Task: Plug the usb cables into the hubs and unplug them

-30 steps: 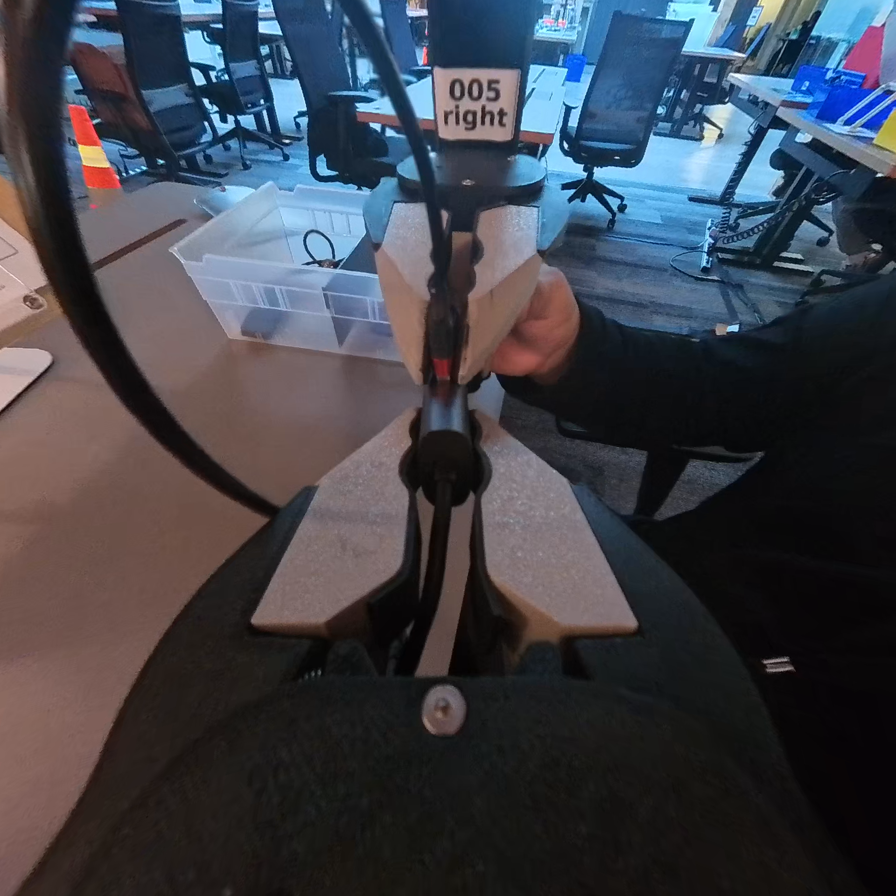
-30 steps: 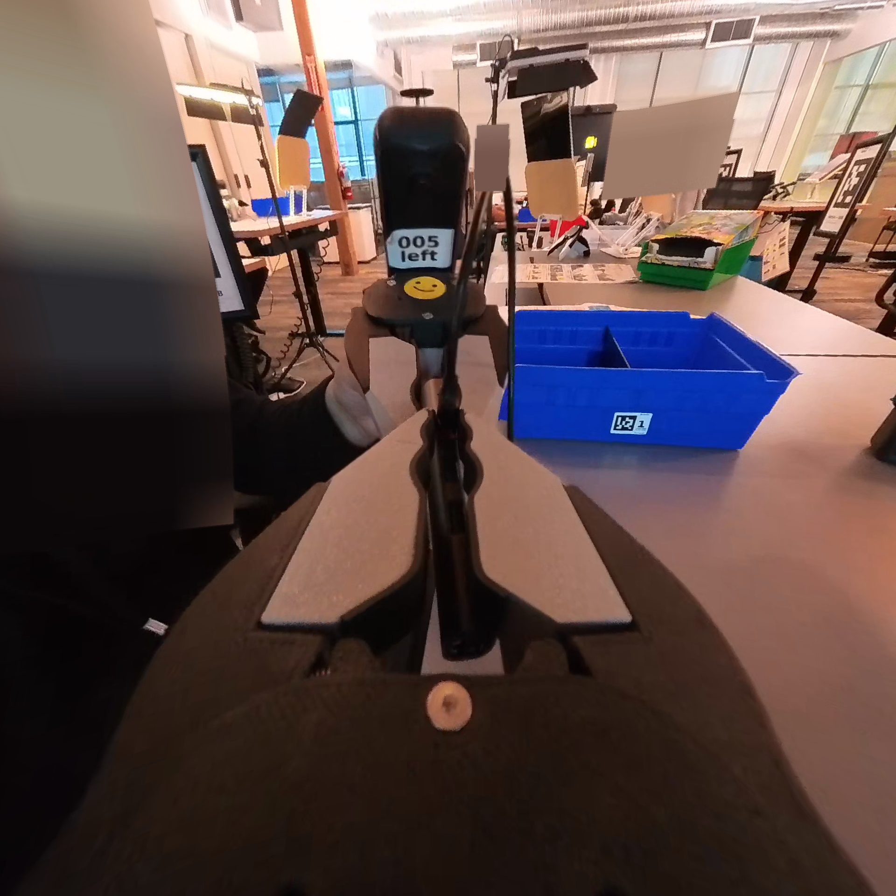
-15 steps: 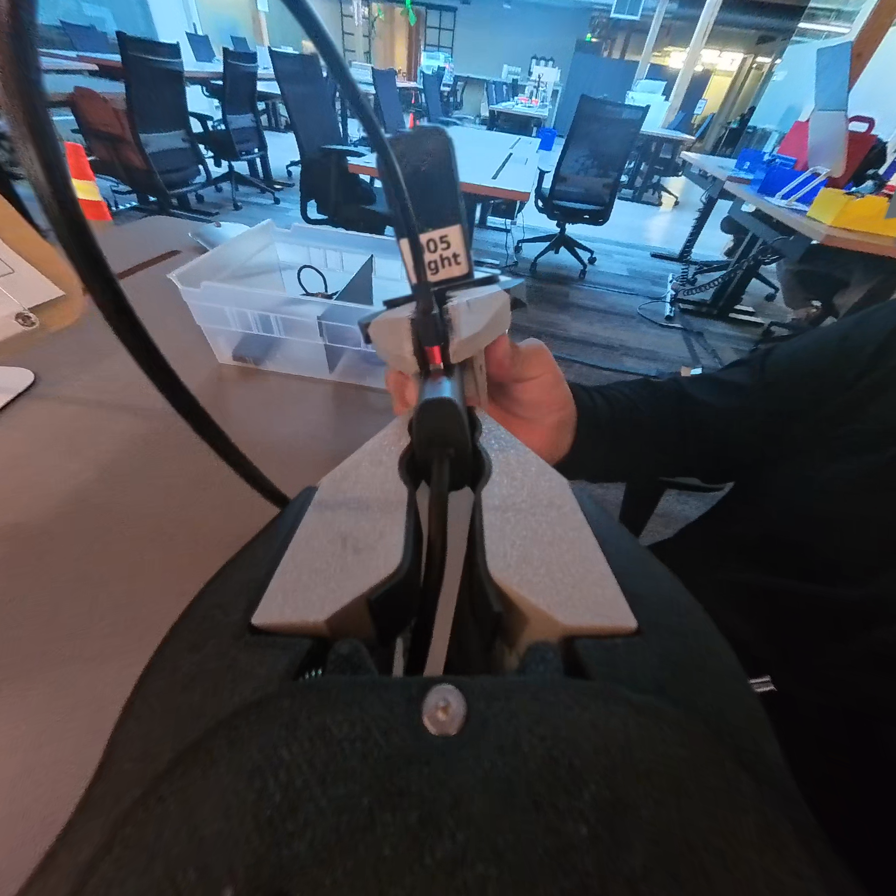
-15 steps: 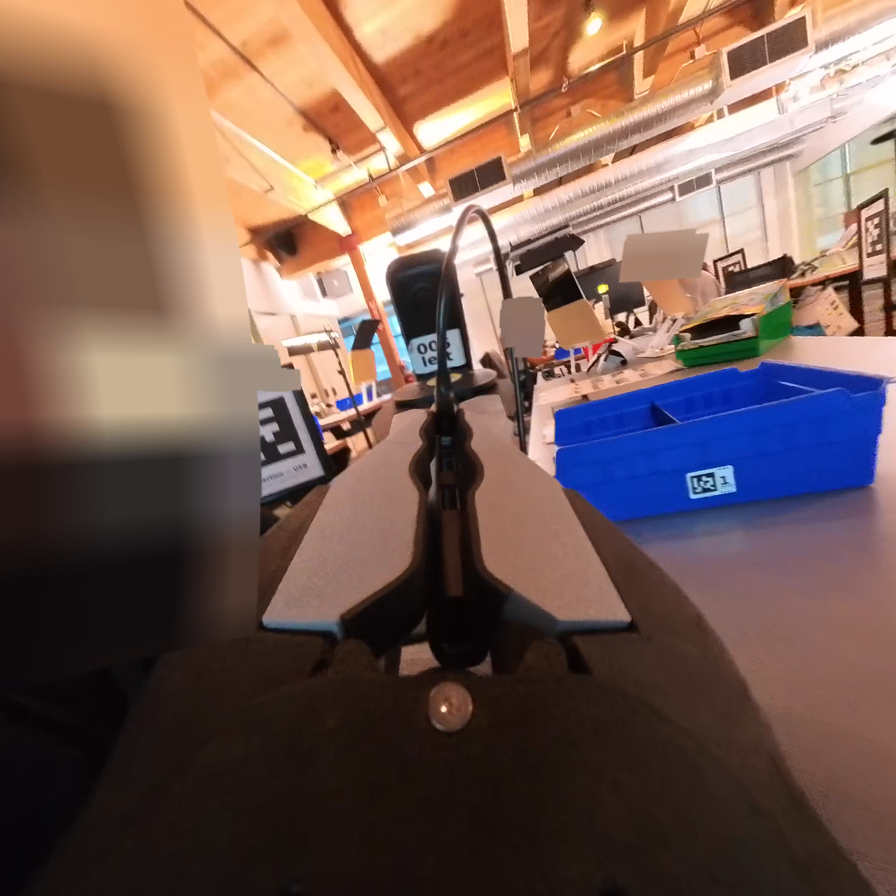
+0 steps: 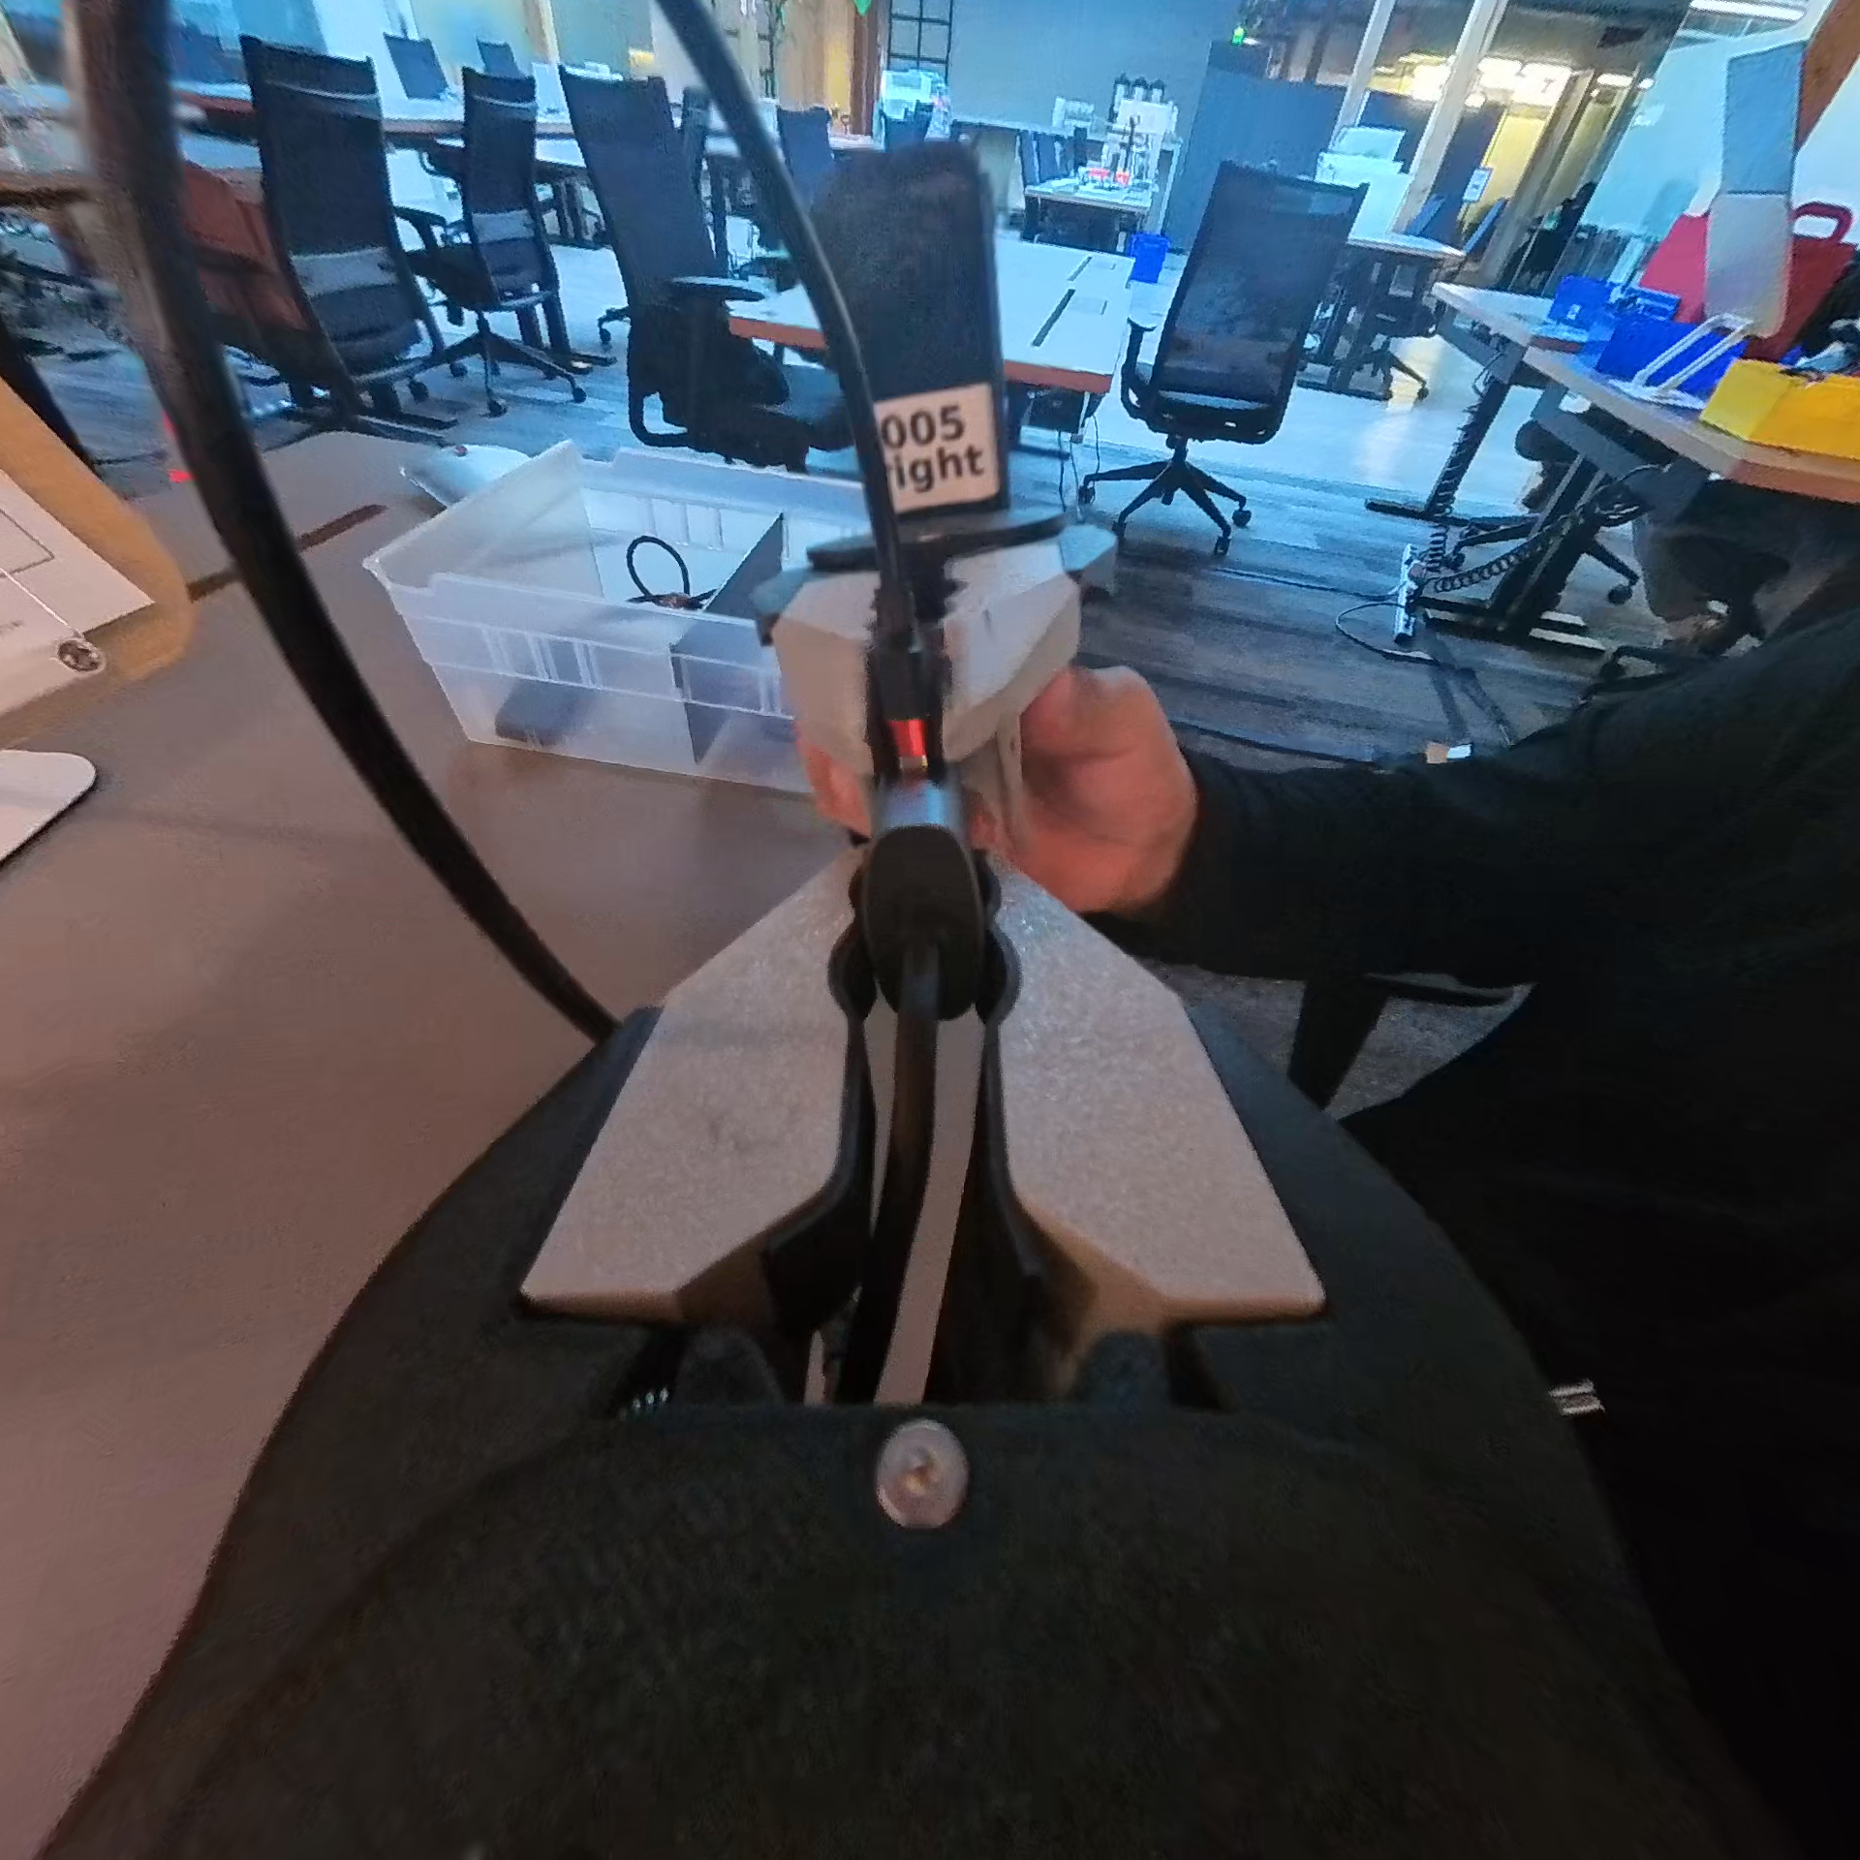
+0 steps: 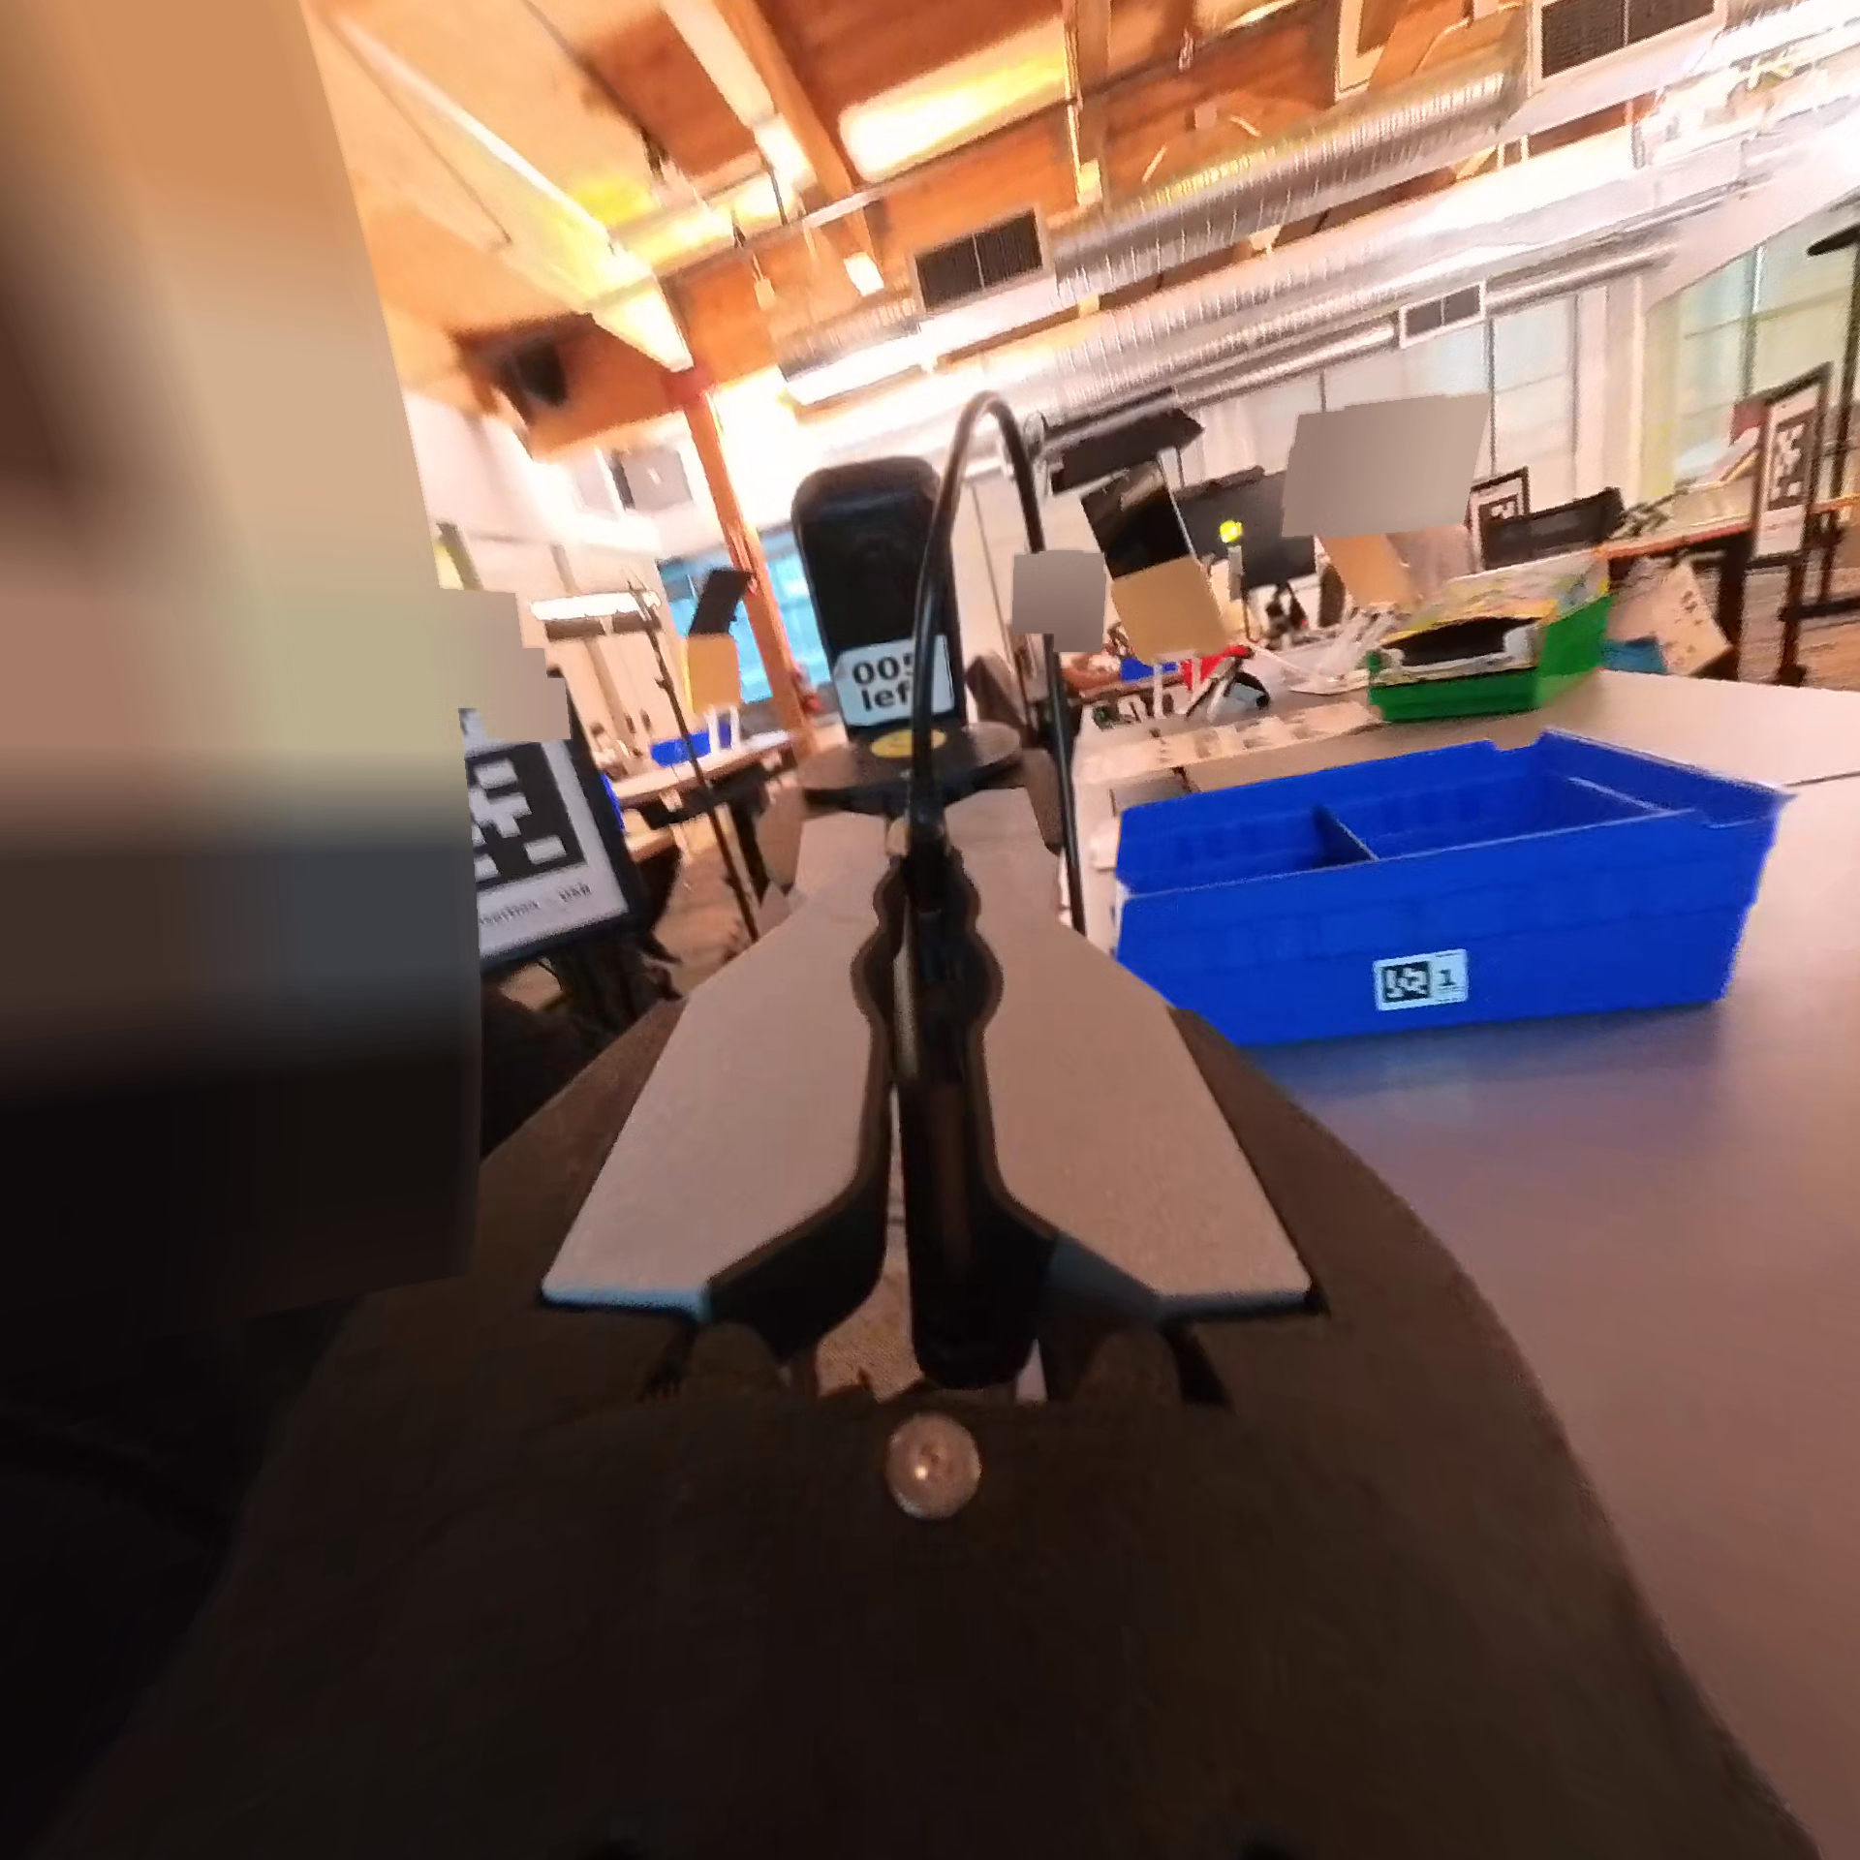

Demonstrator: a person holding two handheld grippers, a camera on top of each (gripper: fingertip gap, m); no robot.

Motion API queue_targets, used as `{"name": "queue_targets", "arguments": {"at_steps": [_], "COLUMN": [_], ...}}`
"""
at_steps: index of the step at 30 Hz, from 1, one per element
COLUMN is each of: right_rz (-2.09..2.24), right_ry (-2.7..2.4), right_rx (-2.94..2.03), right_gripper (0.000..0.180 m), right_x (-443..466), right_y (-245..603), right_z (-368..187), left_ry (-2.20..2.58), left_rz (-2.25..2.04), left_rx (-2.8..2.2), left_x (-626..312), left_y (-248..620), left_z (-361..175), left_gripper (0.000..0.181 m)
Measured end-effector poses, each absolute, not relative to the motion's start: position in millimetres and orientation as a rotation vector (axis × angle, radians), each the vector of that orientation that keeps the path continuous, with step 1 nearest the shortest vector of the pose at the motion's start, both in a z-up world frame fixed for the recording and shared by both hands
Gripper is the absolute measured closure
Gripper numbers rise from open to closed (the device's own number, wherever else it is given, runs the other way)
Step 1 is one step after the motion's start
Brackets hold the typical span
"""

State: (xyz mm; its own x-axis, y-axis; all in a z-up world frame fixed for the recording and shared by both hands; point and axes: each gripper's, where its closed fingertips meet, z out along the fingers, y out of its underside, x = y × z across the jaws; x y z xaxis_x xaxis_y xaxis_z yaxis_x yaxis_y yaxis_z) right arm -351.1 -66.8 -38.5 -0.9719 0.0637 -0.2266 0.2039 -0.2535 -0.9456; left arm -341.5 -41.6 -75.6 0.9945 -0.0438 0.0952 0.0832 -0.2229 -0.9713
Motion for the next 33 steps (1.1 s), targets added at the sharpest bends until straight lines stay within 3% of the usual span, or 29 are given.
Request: {"name": "queue_targets", "arguments": {"at_steps": [1,25,33], "right_rz": [-2.393,-2.281,-2.286], "right_ry": [1.913,2.336,2.018], "right_rx": [0.321,0.21,0.201], "right_gripper": [0.175,0.176,0.177], "right_x": [-351,-347,-337], "right_y": [-66,-64,-71], "right_z": [-39,-56,-47], "left_ry": [-0.026,-0.016,0.044], "left_rz": [-0.11,-0.095,-0.032], "left_rx": [-1.798,-1.752,-1.738], "left_x": [-341,-340,-332], "left_y": [-41,-28,-34], "left_z": [-76,-79,-72], "left_gripper": [0.167,0.166,0.166]}}
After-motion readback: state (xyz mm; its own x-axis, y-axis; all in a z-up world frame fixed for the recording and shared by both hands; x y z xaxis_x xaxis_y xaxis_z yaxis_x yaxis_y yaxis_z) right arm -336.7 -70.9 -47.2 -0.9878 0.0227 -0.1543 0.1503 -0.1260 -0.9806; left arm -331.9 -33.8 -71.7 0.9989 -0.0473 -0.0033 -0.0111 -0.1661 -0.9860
